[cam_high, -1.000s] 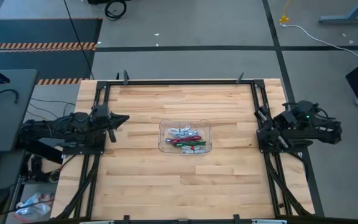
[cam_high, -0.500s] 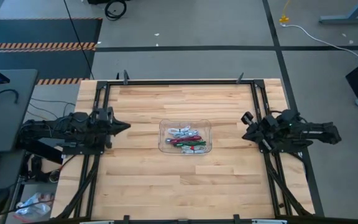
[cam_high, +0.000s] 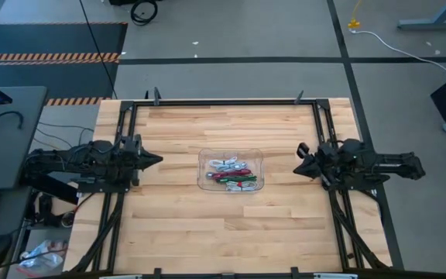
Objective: Pick and place USB-C Cables
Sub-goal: Return to home position
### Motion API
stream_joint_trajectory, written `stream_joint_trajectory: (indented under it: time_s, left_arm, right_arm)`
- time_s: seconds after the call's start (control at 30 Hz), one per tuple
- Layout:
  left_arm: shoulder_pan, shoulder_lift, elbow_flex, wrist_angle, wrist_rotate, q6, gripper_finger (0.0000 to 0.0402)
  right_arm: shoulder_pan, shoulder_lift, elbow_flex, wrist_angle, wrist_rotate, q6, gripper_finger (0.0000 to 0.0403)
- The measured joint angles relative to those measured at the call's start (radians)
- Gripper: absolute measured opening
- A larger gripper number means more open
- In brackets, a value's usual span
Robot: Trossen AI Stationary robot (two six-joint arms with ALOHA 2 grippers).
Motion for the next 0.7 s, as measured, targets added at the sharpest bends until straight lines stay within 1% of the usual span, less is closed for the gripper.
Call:
stream_joint_trajectory:
  time_s: [0.1, 0.2, 0.33, 0.43, 0.47, 0.53, 0.63, 0.7]
  left_arm:
    - [0.0, 0.0, 0.0, 0.0, -0.001, -0.024, 0.0004]
    - [0.0, 0.0, 0.0, 0.001, -0.029, -0.071, 0.0004]
    - [0.0, 0.0, 0.0, -0.002, -0.044, -0.078, 0.0005]
    - [0.0, 0.0, 0.0, -0.028, -0.045, -0.044, 0.0012]
    - [0.0, 0.001, 0.0, -0.032, -0.045, -0.023, 0.0015]
    - [0.0, 0.001, 0.0, -0.029, -0.045, -0.003, 0.0021]
    - [0.0, 0.003, 0.0, -0.023, -0.046, -0.051, 0.0027]
    - [0.0, 0.003, 0.0, -0.007, -0.052, -0.027, 0.0028]
  right_arm:
    - [0.0, 0.001, 0.0, -0.088, 0.07, 0.042, 0.0016]
    - [0.0, 0.001, 0.0, -0.105, 0.149, 0.074, 0.0016]
    - [0.0, 0.001, 0.0, -0.074, 0.182, 0.102, 0.0016]
    - [0.0, 0.001, 0.0, -0.018, 0.181, 0.134, 0.0016]
    - [0.0, 0.001, 0.0, 0.004, 0.176, 0.108, 0.0016]
    - [0.0, 0.0, 0.0, 0.044, 0.154, -0.008, 0.0016]
    - [0.0, 0.001, 0.0, 0.05, 0.125, -0.202, 0.0016]
    - [0.0, 0.001, 0.0, 0.04, 0.121, -0.295, 0.0016]
